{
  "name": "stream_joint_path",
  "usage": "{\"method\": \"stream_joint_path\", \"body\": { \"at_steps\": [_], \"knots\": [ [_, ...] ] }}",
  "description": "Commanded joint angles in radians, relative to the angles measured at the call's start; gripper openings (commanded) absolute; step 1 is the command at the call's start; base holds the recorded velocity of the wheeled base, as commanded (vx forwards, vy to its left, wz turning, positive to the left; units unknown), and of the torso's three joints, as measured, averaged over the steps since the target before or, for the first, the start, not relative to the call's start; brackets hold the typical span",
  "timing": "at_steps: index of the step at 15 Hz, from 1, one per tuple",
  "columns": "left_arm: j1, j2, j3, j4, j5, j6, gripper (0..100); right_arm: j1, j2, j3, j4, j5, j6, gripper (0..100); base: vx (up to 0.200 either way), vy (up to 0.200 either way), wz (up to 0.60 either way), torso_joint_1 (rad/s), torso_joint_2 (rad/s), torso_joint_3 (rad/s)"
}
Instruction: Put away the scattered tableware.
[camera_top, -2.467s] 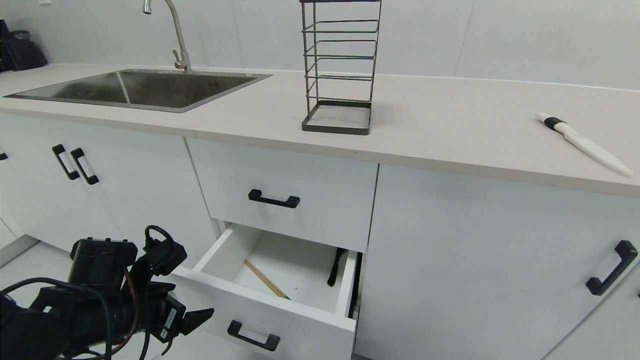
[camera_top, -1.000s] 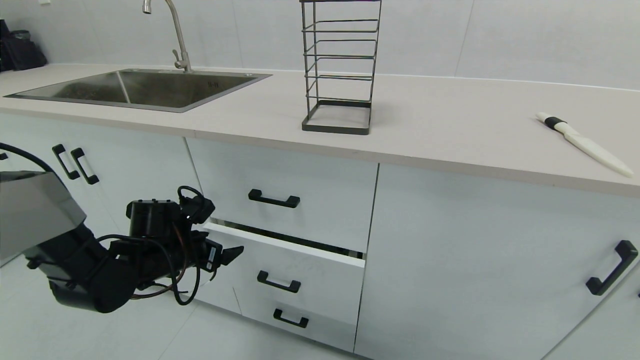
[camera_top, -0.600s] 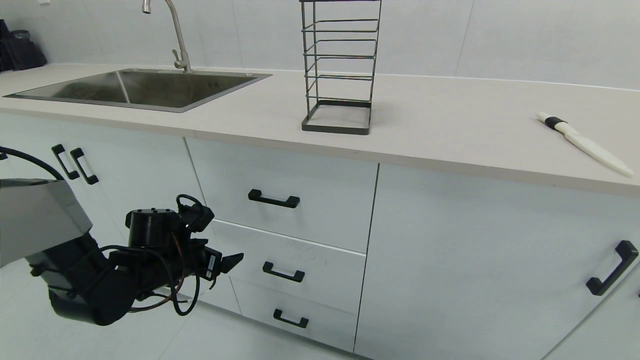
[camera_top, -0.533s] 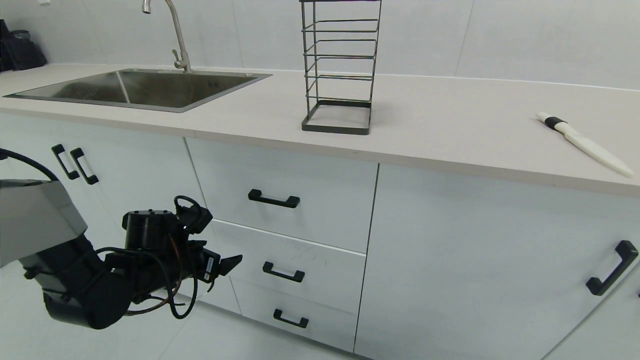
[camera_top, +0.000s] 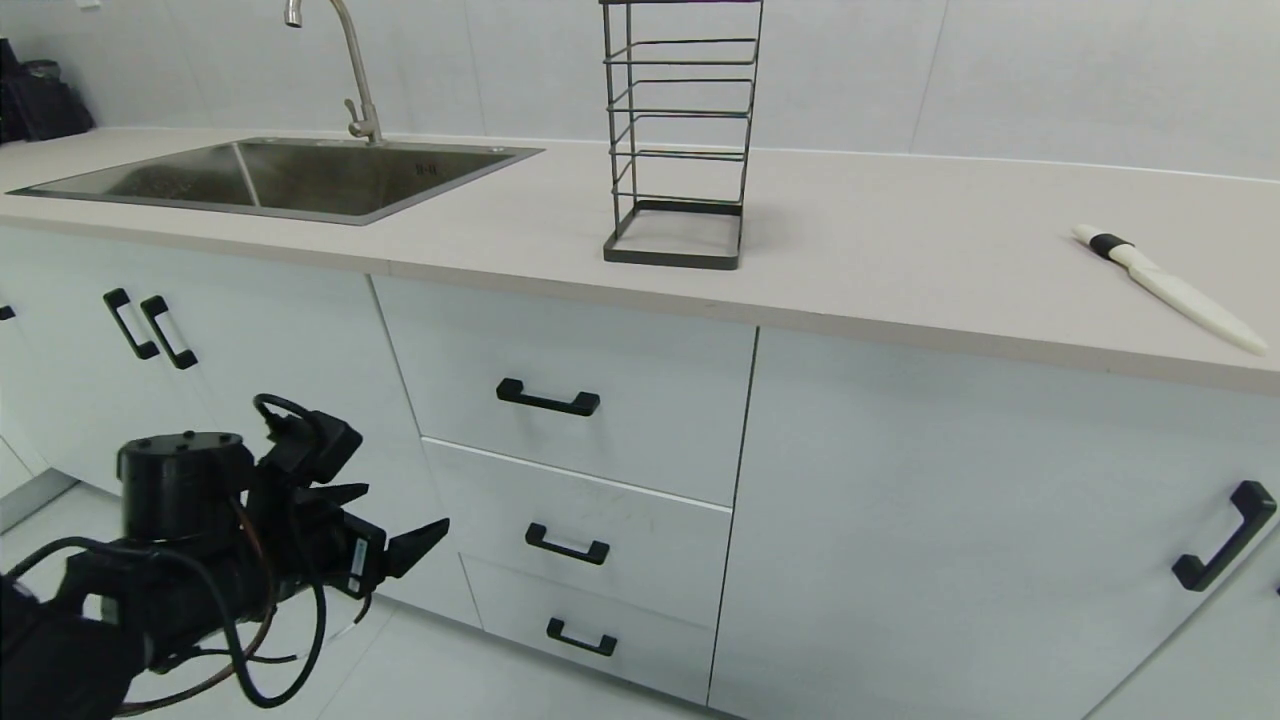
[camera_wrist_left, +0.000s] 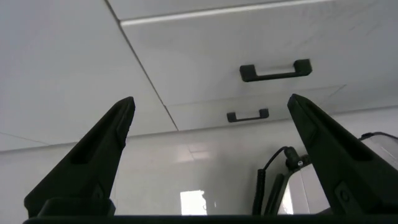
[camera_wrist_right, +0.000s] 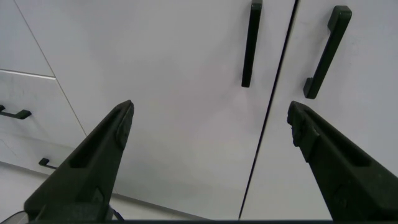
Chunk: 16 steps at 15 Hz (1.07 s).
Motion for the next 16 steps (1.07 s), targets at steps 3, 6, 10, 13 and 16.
{"method": "stream_joint_path", "body": {
  "at_steps": [3,6,10,13,16],
  "knots": [
    [0.018,-0.581,0.250,0.018,-0.001,0.002,100,0.000,0.001,0.000,0.000,0.000,0.000,100,0.000,0.000,0.00,0.000,0.00,0.000],
    [0.083,-0.896,0.283,0.194,0.004,-0.024,100,0.000,0.001,0.000,0.000,0.000,0.000,100,0.000,0.000,0.00,0.000,0.00,0.000],
    [0.118,-1.345,0.261,0.621,0.002,-0.097,100,0.000,0.001,0.000,0.000,0.000,0.000,100,0.000,0.000,0.00,0.000,0.00,0.000],
    [0.121,-1.554,0.281,0.829,0.004,-0.150,100,0.000,0.001,0.000,0.000,0.000,0.000,100,0.000,0.000,0.00,0.000,0.00,0.000],
    [0.152,-1.680,0.267,0.943,0.013,-0.153,100,0.000,0.001,0.000,0.000,0.000,0.000,100,0.000,0.000,0.00,0.000,0.00,0.000]
  ]
}}
